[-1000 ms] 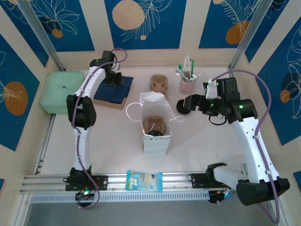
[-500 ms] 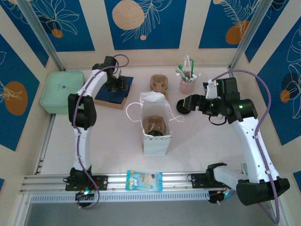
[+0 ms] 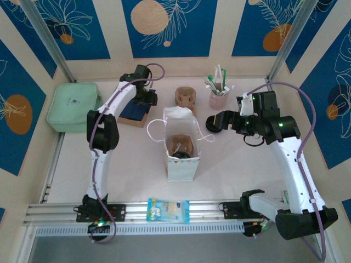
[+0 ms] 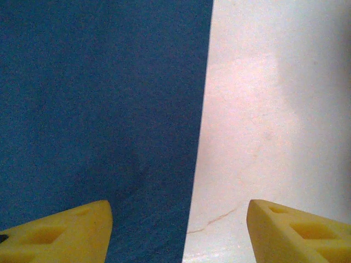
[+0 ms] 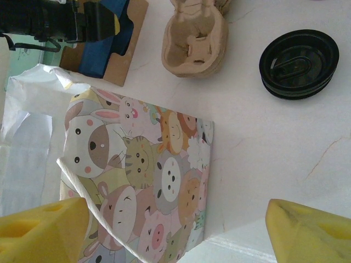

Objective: Pack the takeout coffee

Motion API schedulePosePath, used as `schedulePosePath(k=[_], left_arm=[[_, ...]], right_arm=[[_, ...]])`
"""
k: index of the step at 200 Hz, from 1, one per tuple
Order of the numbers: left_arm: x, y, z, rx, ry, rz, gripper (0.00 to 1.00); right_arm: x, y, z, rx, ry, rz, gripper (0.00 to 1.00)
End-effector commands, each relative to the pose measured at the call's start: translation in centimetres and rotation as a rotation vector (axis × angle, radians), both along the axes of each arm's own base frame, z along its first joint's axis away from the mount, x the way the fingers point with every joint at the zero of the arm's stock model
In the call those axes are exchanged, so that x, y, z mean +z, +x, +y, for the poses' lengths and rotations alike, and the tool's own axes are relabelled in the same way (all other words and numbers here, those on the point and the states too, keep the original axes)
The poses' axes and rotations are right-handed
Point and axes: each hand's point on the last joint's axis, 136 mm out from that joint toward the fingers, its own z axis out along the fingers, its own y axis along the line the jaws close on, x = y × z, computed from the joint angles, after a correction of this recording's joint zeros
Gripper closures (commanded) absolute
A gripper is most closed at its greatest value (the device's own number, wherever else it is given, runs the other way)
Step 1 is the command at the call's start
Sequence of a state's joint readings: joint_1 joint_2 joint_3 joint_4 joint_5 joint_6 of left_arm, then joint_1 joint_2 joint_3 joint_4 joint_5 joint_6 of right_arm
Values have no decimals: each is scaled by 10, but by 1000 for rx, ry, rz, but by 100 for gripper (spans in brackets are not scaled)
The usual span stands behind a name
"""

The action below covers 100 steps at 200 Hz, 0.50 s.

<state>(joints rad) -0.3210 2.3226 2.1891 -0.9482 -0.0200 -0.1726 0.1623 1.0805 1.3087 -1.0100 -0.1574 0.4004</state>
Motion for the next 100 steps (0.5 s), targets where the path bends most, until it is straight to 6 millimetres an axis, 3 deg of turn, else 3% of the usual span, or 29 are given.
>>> schedulePosePath(k=[1, 62, 100], left_arm=[[-5, 7, 10, -4, 69, -2, 34], [-25, 10, 14, -13, 122, 23, 37], [-25, 12, 12, -8, 110, 18, 42]], right_arm=[[0, -5, -1, 3, 7, 2, 16], [3, -4, -1, 4, 8, -4, 16], [2, -3, -3, 0, 9, -2, 16]])
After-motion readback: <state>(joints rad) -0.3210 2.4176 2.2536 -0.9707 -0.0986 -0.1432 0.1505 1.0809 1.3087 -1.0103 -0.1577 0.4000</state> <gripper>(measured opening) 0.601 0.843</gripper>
